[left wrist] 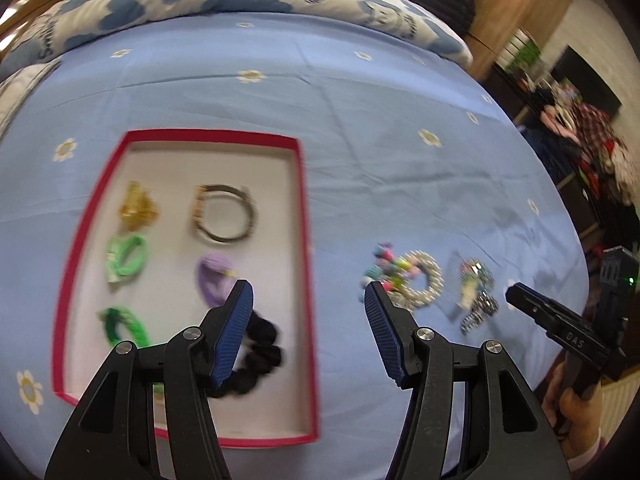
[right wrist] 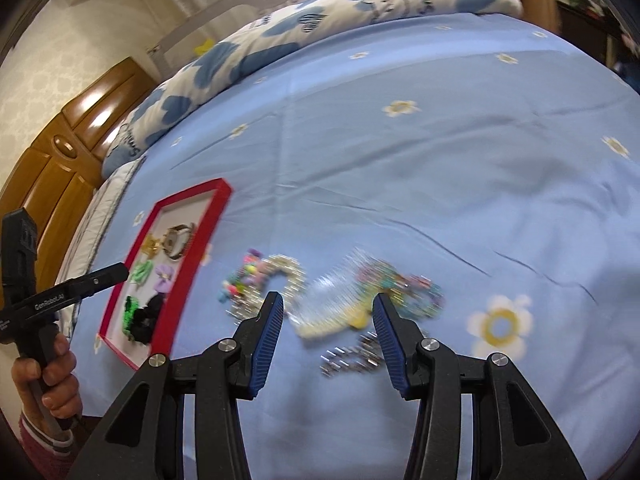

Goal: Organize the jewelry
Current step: 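Move both tools out of the tray toward the beaded bracelets, then grasp the pastel beaded bracelet with left tool while right tool grasps crystal bead bracelet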

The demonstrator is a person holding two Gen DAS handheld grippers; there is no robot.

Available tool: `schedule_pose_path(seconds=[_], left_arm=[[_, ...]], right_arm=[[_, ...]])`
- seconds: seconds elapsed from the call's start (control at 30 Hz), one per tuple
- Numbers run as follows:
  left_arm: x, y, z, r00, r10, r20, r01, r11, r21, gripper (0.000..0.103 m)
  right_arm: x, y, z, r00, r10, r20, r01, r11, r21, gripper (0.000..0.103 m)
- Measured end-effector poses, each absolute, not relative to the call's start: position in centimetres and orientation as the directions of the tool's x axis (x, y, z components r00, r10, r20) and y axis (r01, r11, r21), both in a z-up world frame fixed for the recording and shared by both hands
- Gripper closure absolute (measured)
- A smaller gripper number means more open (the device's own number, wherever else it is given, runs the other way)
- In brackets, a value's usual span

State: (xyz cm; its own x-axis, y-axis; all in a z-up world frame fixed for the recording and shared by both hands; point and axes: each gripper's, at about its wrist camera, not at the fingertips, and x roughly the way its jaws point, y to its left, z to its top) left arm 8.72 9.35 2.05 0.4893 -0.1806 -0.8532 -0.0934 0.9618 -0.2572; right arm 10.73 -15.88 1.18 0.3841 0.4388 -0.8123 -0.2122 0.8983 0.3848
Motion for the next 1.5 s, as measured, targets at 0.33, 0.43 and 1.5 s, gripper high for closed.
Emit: schedule_pose_path(seconds=[0.33, 0.43, 1.5], left_arm=[[9.2, 4.5, 0.2, 0.431, -0.206, -0.879, -0.007, 0.973, -0.232, 0.046], [9.8, 4.0, -0.2, 0.421, -0.198, -0.885, -0.001, 0.976, -0.218, 0.046], [13.6, 0.4, -2.9, 0.375, -0.245, -0.894, 0.131, 0.969, -0.211, 0.092]], right_arm=[[9.5, -19.3, -0.6, 0.391, 0.407, -0.826, -0.142, 0.913, 0.383, 0.054], [9.7, -19.4, -1.0, 0.395, 0.394, -0.830, -0.145, 0.919, 0.368, 0.054], [12.8, -20.0, -2.9, 0.395, 0.371, -0.840, -0.176, 0.928, 0.327, 0.096]])
